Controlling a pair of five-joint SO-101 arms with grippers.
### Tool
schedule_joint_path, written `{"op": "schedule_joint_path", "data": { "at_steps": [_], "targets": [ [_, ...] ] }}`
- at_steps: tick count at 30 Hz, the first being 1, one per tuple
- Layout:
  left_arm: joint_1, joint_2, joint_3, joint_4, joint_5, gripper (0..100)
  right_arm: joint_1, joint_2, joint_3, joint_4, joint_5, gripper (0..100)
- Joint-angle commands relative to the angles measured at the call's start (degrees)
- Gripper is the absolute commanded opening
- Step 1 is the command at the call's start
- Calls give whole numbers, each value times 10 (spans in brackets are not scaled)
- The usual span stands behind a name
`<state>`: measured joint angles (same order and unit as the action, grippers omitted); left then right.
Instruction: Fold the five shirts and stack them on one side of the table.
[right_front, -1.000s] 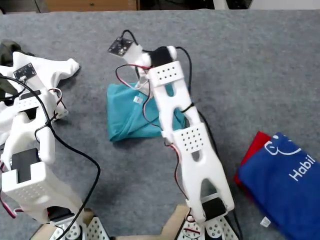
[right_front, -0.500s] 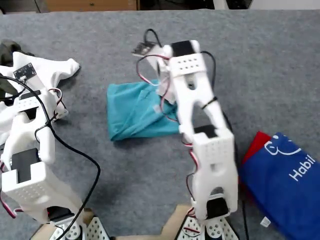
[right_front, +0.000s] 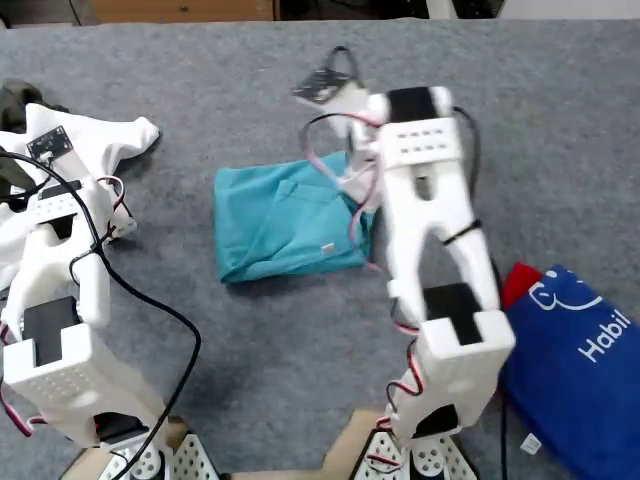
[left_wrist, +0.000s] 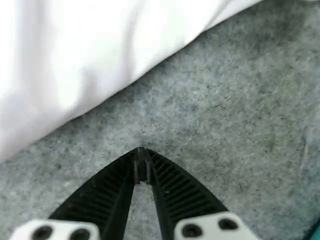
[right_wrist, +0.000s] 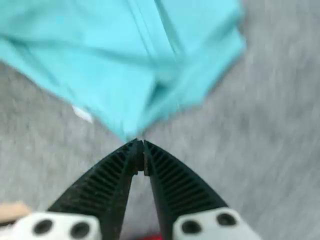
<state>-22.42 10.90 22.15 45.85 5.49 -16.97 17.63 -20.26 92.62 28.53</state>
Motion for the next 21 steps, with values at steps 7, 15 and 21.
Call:
{"op": "schedule_joint_path", "data": {
  "at_steps": [7,15,21],
  "targets": [
    [-2,-3,-29,-7,6,18,-80,178,-100,-29,-33,5],
    [-2,-3,-30,-8,6,18,-62,231,-167,98,-33,5],
    [-2,-3,-30,-8,6,18,-56,187,-60,96,-32,5]
  ]
}}
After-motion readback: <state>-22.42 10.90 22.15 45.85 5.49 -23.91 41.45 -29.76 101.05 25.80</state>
